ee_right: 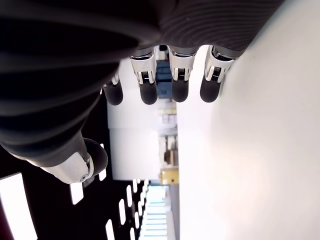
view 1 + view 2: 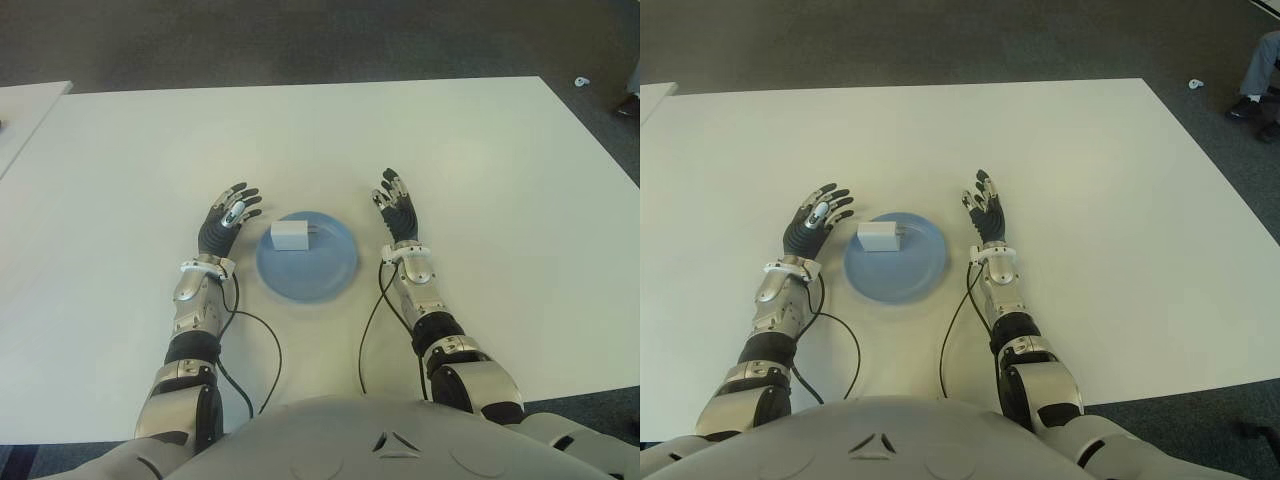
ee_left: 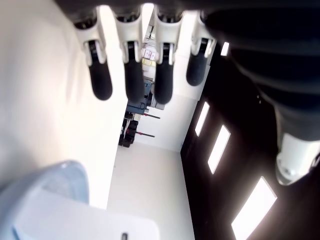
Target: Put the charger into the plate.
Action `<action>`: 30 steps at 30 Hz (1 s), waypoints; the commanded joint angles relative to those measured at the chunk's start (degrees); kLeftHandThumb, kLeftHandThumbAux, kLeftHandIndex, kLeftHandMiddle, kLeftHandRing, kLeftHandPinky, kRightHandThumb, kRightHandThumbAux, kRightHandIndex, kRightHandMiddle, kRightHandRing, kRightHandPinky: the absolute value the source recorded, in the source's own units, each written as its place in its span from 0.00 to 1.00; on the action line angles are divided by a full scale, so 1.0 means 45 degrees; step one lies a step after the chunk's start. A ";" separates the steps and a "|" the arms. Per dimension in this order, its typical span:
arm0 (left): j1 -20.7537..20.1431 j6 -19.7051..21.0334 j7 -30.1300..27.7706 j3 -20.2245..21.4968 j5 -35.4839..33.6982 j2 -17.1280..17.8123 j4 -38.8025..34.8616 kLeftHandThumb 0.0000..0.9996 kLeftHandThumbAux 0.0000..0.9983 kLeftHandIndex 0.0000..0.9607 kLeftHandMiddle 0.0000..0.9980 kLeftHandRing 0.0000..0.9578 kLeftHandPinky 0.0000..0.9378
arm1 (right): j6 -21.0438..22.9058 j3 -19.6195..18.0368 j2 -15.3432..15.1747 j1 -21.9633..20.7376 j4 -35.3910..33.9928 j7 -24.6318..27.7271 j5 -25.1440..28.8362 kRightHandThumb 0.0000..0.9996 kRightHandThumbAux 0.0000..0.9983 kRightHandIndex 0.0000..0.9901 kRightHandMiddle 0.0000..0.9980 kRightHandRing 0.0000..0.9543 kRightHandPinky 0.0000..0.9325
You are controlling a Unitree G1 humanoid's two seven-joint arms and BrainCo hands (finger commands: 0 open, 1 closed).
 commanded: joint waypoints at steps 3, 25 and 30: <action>0.0174 -0.0421 0.0501 -0.0007 0.0473 0.0017 0.1051 0.12 0.55 0.14 0.17 0.17 0.19 | 0.0520 -0.0088 0.0209 0.1236 0.0976 0.0133 0.0139 0.10 0.61 0.02 0.02 0.01 0.03; -0.0315 -0.0841 0.1627 -0.0106 0.1096 0.0179 0.2376 0.10 0.56 0.00 0.00 0.00 0.00 | 0.0001 -0.0465 0.0390 0.1415 0.1452 0.0750 0.0502 0.14 0.60 0.03 0.06 0.05 0.06; -0.0292 -0.0928 0.1602 -0.0182 0.1210 0.0242 0.2447 0.11 0.55 0.00 0.00 0.00 0.00 | -0.0064 -0.0511 0.0410 0.1429 0.1524 0.0834 0.0489 0.14 0.61 0.03 0.06 0.05 0.06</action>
